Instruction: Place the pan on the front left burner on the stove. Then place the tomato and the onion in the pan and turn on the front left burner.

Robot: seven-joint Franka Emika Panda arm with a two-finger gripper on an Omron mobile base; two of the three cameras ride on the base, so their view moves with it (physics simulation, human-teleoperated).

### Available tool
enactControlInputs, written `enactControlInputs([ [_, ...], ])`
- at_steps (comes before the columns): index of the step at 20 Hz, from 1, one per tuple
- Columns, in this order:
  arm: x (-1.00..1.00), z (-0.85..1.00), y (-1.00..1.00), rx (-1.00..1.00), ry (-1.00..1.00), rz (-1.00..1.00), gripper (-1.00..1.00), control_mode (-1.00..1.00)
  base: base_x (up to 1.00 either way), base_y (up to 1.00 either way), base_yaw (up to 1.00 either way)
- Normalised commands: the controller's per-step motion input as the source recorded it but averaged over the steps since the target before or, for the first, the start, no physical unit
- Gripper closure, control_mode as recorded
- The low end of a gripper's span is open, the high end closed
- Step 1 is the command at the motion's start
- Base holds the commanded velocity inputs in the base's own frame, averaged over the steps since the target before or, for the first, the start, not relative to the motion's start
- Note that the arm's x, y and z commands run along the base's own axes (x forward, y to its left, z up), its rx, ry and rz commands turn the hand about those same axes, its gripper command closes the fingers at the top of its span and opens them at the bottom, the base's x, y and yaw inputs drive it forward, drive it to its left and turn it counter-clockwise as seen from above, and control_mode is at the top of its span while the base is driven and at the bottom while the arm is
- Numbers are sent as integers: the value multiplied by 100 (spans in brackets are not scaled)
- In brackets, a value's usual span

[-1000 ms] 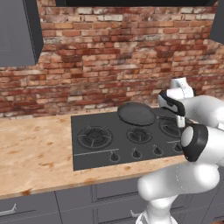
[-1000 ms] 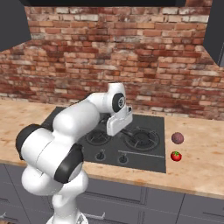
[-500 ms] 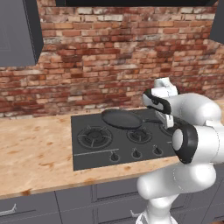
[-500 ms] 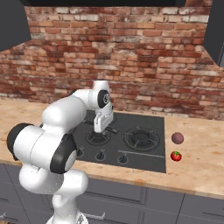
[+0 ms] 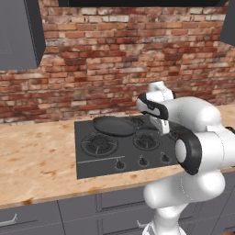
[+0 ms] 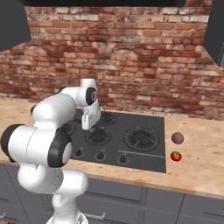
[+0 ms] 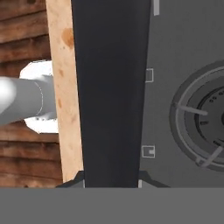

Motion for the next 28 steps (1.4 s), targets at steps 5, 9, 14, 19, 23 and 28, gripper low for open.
enactControlInputs([
  [5, 3, 0, 33, -14, -5, 0, 100, -100, 0, 0, 0],
  [9, 17, 0, 8, -14, -2, 0, 100, -100, 0, 0, 0],
  [14, 39, 0, 1, -2, 0, 0, 100, -100, 0, 0, 0],
  [19, 48, 0, 11, 0, 0, 0, 100, -100, 0, 0, 0],
  [23, 27, 0, 15, -2, 0, 0, 100, -100, 0, 0, 0],
  [28, 15, -7, 10, -4, 0, 0, 100, -100, 0, 0, 0],
])
